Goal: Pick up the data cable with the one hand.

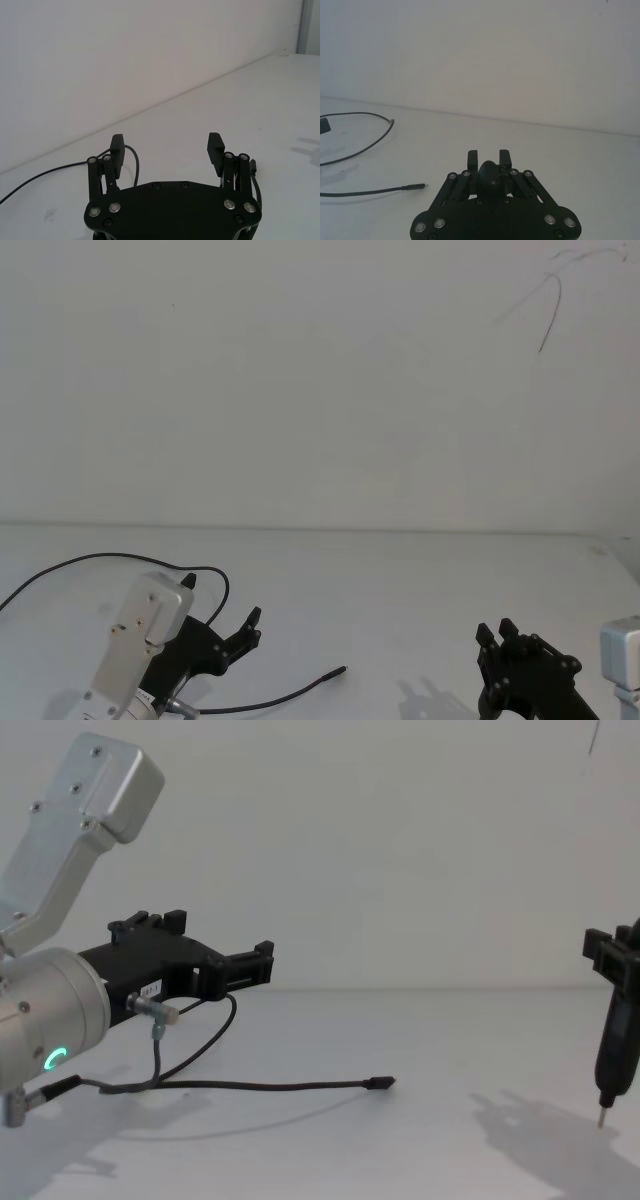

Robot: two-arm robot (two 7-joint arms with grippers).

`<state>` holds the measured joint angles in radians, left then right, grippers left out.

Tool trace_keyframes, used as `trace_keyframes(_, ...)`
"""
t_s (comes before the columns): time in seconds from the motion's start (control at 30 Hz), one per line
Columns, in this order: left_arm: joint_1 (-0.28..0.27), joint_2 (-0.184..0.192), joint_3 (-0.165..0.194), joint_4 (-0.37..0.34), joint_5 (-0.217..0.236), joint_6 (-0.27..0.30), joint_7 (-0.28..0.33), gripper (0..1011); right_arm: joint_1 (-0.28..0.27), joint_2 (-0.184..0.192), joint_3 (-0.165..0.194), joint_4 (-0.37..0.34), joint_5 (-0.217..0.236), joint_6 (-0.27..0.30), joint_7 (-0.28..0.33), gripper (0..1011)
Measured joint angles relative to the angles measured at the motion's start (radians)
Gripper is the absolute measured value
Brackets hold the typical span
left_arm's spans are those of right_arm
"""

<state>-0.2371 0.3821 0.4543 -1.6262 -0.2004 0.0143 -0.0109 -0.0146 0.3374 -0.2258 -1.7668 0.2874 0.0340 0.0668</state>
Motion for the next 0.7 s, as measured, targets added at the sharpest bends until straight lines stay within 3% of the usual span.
trace_keyframes(0.7, 0.000, 0.000, 0.000, 0.000, 0.000, 0.000, -0.001, 1001, 0.000, 0.000, 0.000, 0.000, 0.000, 0.000, 0.000, 251)
